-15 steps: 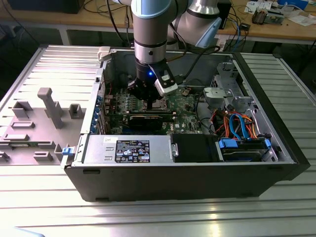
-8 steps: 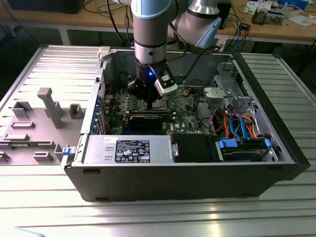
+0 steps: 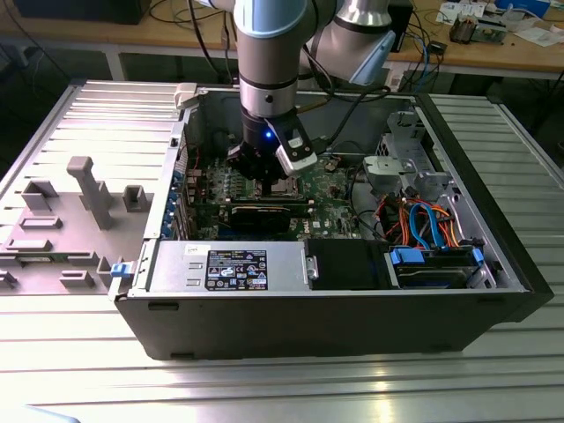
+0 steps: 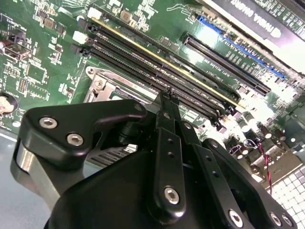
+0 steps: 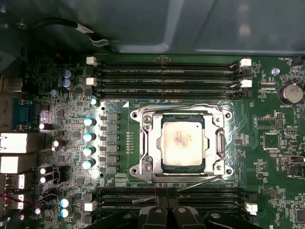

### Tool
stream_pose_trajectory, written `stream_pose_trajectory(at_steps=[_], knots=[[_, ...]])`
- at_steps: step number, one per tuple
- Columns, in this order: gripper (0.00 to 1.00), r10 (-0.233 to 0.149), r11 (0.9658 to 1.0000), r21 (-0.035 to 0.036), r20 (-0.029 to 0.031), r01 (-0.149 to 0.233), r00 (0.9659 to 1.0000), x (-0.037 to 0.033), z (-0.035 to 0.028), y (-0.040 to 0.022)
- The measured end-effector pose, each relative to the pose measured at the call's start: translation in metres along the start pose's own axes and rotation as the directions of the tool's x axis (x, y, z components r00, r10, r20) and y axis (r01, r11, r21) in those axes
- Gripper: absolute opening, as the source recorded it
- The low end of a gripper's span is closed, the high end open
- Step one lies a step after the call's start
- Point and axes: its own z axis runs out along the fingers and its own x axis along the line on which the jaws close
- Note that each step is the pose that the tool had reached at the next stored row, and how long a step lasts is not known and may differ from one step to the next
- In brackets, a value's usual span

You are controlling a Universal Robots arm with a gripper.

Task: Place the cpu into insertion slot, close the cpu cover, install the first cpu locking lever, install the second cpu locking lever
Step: 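Install the second cpu locking lever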

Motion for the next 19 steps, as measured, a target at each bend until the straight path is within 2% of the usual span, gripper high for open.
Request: stream_pose_trajectory(at_steps=[4,7,13,18,19], knots=[[0.11,-0.016,0.9999,-0.0043,-0.0015,0.016,0.9999,0.0006,0.0000,-0.0006],[0.11,-0.034,0.9994,-0.0112,-0.0030,0.034,0.9994,0.0012,0.0001,-0.0006],[0.11,-0.068,0.9975,-0.0206,-0.0045,0.068,0.9977,0.0038,0.0007,-0.0016],[0.11,-0.082,0.9961,-0.0327,-0.0048,0.082,0.9966,0.0055,0.0020,-0.0046],[0.11,-0.082,0.9959,-0.0376,-0.0049,0.082,0.9966,0.0056,0.0024,-0.0054]])
